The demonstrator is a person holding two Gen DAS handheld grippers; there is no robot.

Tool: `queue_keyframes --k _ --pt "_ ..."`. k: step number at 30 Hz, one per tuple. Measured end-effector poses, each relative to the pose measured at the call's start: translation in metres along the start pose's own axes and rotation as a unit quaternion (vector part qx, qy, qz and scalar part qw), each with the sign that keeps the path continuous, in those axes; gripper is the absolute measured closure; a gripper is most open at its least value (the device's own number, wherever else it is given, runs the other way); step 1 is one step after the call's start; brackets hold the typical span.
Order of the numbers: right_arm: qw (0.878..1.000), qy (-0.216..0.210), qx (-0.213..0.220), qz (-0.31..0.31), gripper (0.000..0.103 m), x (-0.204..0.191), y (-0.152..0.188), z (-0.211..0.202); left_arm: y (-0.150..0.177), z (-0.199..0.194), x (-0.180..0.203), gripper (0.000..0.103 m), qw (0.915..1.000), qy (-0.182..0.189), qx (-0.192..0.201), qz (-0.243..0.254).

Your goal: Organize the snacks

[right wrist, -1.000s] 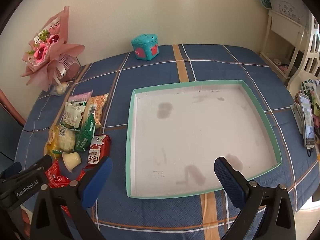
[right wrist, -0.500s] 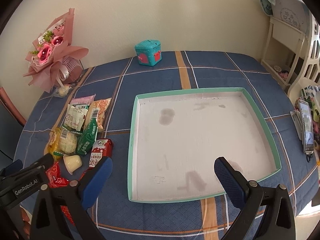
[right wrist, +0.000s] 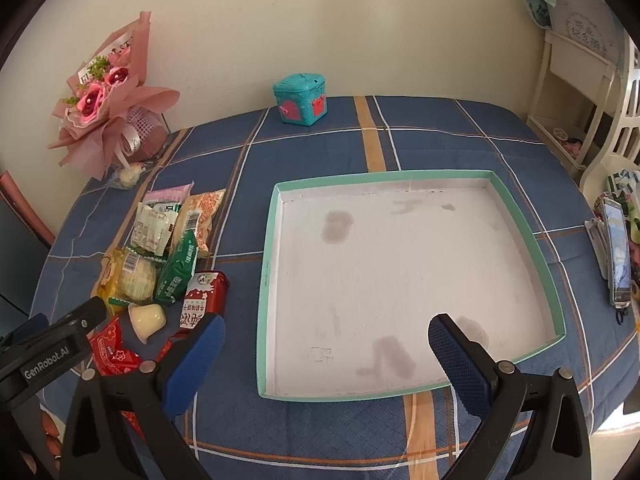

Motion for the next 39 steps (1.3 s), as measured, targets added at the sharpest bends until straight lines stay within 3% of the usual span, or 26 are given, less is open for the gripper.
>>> queue_keyframes --k 12,35,39 --pt "1.000 -0.002 -0.004 -0.002 0.000 0.000 0.001 0.001 0.000 0.002 0.000 0.000 0.9999 0.009 -0.002 -0.005" --pt "1.000 -0.010 -0.010 -0.013 0.000 -0.008 0.003 0.003 -0.009 -0.007 -0.005 0.000 0.9978 0.043 0.033 -0.037" --pt "0.999 -0.029 -0.025 -0.015 0.000 -0.019 0.006 0.007 -0.011 -0.006 -0.012 0.000 0.9989 0.036 0.023 -0.018"
Point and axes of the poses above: each gripper's, at about its wrist camera, not at the fingertips, and z roughly the way its jaws point, x to its right, y to its underside, the point moved 3 cm from there along z, roughly the way its jaws point, and after that the axes turned 15 degrees about x, right-handed, at the moved point
